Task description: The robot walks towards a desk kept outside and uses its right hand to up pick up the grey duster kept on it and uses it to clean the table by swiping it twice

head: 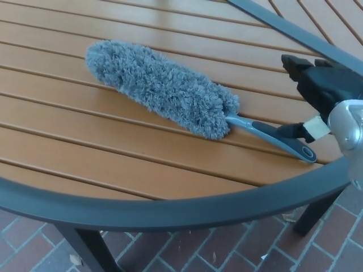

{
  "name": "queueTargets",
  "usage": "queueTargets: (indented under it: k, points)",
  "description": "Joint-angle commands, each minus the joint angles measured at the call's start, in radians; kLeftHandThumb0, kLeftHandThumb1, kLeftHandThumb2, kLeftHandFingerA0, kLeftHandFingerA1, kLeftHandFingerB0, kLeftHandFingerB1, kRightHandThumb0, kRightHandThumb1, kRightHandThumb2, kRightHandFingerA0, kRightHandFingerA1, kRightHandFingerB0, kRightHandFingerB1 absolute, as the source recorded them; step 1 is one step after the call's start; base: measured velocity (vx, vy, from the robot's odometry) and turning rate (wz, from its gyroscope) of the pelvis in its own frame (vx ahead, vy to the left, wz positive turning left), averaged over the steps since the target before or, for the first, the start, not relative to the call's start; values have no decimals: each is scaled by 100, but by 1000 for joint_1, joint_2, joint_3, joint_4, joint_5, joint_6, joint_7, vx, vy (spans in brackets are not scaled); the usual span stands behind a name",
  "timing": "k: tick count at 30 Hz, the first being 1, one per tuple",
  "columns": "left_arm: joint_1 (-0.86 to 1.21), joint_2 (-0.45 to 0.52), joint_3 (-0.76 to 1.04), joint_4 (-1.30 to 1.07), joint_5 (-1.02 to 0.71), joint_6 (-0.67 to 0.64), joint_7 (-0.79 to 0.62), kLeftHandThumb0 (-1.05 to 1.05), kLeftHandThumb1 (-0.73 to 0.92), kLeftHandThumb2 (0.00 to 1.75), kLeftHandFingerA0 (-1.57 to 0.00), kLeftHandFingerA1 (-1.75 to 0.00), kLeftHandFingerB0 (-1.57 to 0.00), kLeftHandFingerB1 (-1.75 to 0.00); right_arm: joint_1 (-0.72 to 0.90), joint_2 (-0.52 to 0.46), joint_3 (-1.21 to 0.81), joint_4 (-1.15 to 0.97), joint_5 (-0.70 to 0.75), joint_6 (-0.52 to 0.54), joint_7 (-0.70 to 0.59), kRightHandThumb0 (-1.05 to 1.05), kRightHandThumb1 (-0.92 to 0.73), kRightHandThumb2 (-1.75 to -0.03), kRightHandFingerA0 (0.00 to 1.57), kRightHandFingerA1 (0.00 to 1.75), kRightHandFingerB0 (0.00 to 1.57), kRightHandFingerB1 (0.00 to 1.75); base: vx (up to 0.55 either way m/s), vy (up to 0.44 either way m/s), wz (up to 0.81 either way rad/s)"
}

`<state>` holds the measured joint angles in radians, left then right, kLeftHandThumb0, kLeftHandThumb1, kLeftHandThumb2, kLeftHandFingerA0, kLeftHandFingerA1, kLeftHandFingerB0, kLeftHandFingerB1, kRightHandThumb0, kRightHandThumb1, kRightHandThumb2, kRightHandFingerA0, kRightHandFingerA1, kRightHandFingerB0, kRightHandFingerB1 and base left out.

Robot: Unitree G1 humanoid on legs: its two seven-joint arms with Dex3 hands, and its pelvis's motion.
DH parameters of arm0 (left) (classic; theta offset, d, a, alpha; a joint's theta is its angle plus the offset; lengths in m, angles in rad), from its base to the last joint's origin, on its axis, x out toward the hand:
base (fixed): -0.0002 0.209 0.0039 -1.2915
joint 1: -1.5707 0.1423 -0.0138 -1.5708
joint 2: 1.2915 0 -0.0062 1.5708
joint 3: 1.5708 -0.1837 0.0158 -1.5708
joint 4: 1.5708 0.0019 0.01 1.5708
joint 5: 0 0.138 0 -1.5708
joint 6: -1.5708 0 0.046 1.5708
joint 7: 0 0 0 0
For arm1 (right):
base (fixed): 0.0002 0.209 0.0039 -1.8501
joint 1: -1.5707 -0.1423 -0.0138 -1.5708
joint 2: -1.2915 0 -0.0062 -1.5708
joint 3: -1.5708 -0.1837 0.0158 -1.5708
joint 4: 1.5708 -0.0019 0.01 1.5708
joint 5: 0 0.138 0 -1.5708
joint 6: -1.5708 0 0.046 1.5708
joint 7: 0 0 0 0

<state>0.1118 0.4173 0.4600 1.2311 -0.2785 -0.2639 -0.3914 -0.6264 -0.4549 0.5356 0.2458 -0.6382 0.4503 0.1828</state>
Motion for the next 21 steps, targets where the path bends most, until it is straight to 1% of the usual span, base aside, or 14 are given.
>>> queueTargets:
  k: [1, 2, 3, 4, 7, 8, 9, 10, 12, 13, 16, 17, 19, 21]
  points:
    - [7, 4, 10, 5, 0, -68, 2, -75, 42, 80, -27, -45, -19, -40, 113, -249, -168, -367, 112, 69, 355, -105, -68, -62, 0, 0, 0, 0, 0, 0, 0]
    - [6, 2, 11, 6, -3, -65, -2, -77, 42, 80, -25, -45, -19, -39, 176, -326, -281, -495, 178, 69, 404, -105, -58, -85, 0, 0, 0, 0, 0, 0, 0]
    - [6, 1, 11, 8, -2, -66, -2, -77, 42, 80, -25, -45, -19, -39, 201, -352, -326, -535, 200, 69, 421, -105, -58, -85, 0, 0, 0, 0, 0, 0, 0]
    - [6, 1, 6, 9, 4, -69, 7, -77, 43, 81, -27, -45, -20, -40, 266, -392, -452, -620, 252, 72, 458, -100, -71, -62, 0, 0, 0, 0, 0, 0, 0]
    - [6, 5, 5, 9, 7, -69, 15, -76, 42, 80, -26, -45, -19, -39, 371, -420, -646, -710, 316, 71, 505, -98, -71, -62, 0, 0, 0, 0, 0, 0, 0]
    - [5, 4, 9, 10, 2, -64, 11, -72, 42, 79, -25, -45, -19, -40, 450, -401, -788, -720, 336, 61, 523, -93, -52, -85, 0, 0, 0, 2, 0, 0, 0]
    - [4, 3, 13, 10, -4, -59, 7, -72, 42, 79, -25, -45, -19, -40, 542, -378, -951, -729, 359, 49, 543, -93, -52, -85, 0, 0, 0, 2, 0, 0, 0]
    - [4, 2, 15, 9, -7, -58, 3, -72, 43, 79, -24, -45, -18, -40, 595, -344, -1037, -716, 365, 33, 521, -96, -56, -93, 0, 11, 0, 1, 0, 0, 0]
    - [4, 2, 16, 9, -8, -58, 1, -72, 43, 79, -24, -45, -18, -40, 623, -322, -1080, -706, 369, 22, 503, -96, -56, -93, 0, 11, 0, 1, 0, 0, 0]
    - [4, 5, 19, 6, -11, -57, 3, -73, 42, 79, -25, -46, -20, -40, 751, -225, -1227, -622, 367, -29, 381, -105, -63, -99, 0, 21, 0, 19, 0, 0, 0]
    - [-2, 10, 25, 7, -17, -50, -2, -74, 42, 79, -25, -45, -18, -39, 846, -161, -1310, -542, 364, -66, 276, -105, -63, -100, 0, 23, 0, 24, 0, 0, 0]
    - [-2, 13, 24, 6, -15, -51, -1, -75, 42, 80, -24, -45, -18, -39, 880, -120, -1342, -498, 378, -85, 221, -91, -56, -95, 0, 38, 1, 30, 0, 0, 0]
    - [1, 16, 21, 5, -12, -54, 1, -74, 42, 79, -24, -45, -19, -40, 938, -53, -1383, -367, 413, -146, 104, -87, -54, -93, 0, 42, 0, 31, 0, 0, 0]
    - [2, 17, 22, 6, -12, -54, 0, -74, 42, 79, -23, -45, -19, -40, 956, -30, -1396, -296, 437, -181, 59, -85, -53, -92, 0, 41, 0, 30, 0, 0, 0]
